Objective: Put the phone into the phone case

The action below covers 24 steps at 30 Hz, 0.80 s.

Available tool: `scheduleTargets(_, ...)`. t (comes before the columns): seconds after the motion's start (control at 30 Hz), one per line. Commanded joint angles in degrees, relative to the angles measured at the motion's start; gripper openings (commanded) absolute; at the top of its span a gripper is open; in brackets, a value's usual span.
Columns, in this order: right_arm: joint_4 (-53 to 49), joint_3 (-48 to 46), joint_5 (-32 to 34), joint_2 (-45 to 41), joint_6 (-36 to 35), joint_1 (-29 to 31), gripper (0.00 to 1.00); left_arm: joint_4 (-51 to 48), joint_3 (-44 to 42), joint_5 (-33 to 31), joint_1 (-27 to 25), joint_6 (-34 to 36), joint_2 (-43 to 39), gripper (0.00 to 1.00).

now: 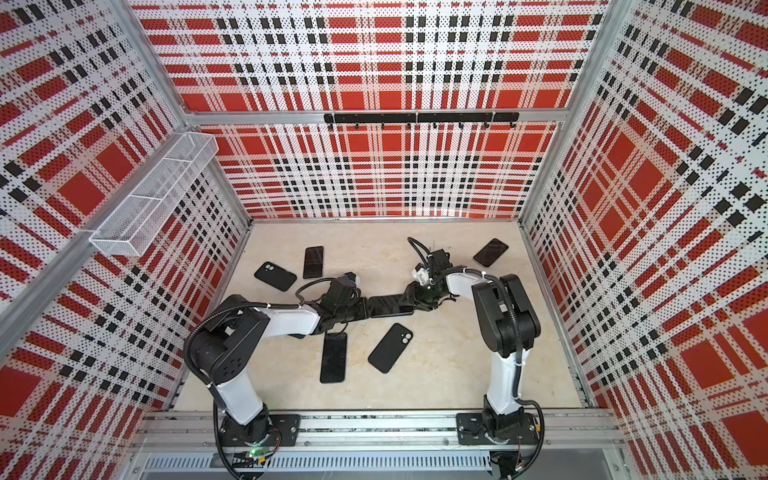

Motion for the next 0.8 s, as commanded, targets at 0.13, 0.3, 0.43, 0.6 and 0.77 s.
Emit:
scheduleTargets(0.13, -6.55, 2.4, 7.06, -2.52, -3.22, 0.5, 0.63, -5.25, -0.12, -0.51, -0.37, 0.69, 3.78, 0.3)
scheduleTargets(0.3, -7.92, 3.14, 8.99, -4.06, -3.49, 0.52, 0.65, -4.7, 0.06, 0.27, -0.48, 0.87, 4.08, 0.28)
scheduleTargets(0.43, -7.07, 2.79, 6.88, -4.3, -3.2, 0.49, 0.64, -1.73, -0.38, 2.85, -0.6, 0.04, 4.14, 0.28)
scheduleTargets(0.6, -7.74, 3.3, 7.4, -3.97, -3.39, 0.63, 0.63, -2.94, 0.61, 2.04, -1.27, 0.43, 5.08, 0.27)
scheduleTargets(0.77, -12.78, 6.21, 13.65, -5.36, -4.93, 0.67, 0.63, -3.84, 0.78, 1.41, -1.19, 0.69, 5.26, 0.25)
